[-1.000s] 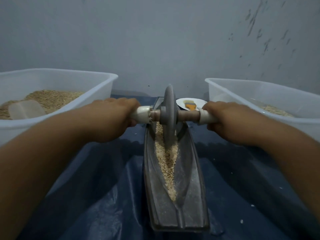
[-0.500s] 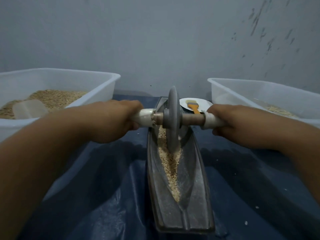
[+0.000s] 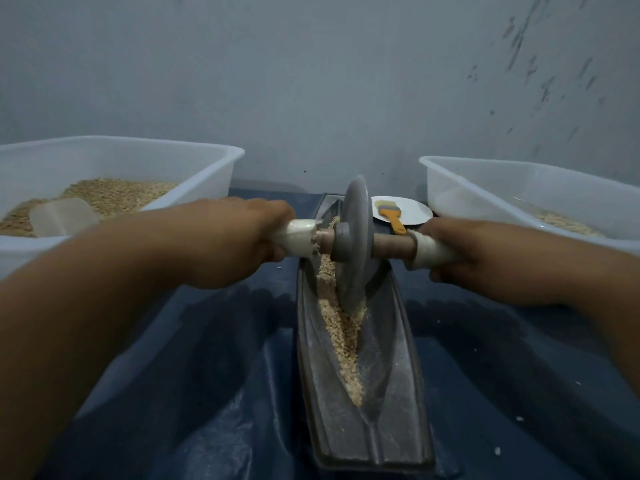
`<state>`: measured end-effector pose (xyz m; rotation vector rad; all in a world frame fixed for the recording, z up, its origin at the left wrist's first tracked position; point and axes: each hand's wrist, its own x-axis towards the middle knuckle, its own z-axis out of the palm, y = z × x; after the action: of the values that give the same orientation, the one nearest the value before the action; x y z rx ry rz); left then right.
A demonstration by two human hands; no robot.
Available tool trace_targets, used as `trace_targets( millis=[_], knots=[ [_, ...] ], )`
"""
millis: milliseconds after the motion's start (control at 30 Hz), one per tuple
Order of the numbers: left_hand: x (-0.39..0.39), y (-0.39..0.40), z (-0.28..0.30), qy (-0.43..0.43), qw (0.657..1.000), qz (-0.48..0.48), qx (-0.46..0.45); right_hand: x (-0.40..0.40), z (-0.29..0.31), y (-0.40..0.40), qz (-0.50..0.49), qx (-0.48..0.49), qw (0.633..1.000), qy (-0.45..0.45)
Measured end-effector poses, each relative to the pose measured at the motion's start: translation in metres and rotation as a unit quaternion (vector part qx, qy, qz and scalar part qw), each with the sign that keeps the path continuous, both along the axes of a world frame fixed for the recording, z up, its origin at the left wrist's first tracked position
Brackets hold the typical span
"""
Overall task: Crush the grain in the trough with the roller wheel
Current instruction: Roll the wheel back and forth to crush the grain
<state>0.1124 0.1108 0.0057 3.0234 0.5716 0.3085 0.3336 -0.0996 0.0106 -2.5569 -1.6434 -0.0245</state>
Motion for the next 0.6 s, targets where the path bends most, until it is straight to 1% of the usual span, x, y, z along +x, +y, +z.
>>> trace_targets(
  millis=[33,67,133,167,233,367,433,467,567,600],
  knots=[
    [0.003,0.0,-0.002,-0.03,0.999,-0.006,0.03,-0.001,-0.002,0.001,-0.003,0.01,1.0,0.008],
    [0.006,0.001,-0.005,-0.068,0.995,-0.008,0.069,0.0,-0.007,0.006,-0.007,0.04,0.999,0.001],
    [0.013,-0.001,-0.011,-0.109,0.986,0.004,0.122,0.0,-0.016,0.017,-0.016,0.102,0.993,-0.065],
    [0.015,0.0,-0.012,-0.108,0.986,0.015,0.125,0.0,-0.018,0.021,-0.02,0.111,0.989,-0.096],
    [0.015,0.001,-0.013,-0.088,0.991,0.024,0.101,-0.002,-0.017,0.023,-0.02,0.096,0.988,-0.118],
    [0.002,0.002,-0.002,-0.009,1.0,0.007,-0.005,0.0,-0.001,0.004,-0.001,0.036,0.998,-0.046],
    [0.0,0.0,0.001,0.003,0.999,0.003,-0.032,0.0,-0.001,-0.001,0.006,0.028,0.999,-0.026],
    [0.001,-0.001,-0.001,-0.011,1.0,0.006,-0.019,0.0,-0.004,0.001,0.009,0.042,0.999,-0.027],
    [0.011,-0.003,-0.011,-0.084,0.991,0.026,0.106,0.0,-0.016,0.016,-0.001,0.118,0.99,-0.083],
    [0.012,-0.004,-0.013,-0.092,0.988,0.031,0.124,-0.001,-0.018,0.02,-0.003,0.13,0.987,-0.097]
  ],
)
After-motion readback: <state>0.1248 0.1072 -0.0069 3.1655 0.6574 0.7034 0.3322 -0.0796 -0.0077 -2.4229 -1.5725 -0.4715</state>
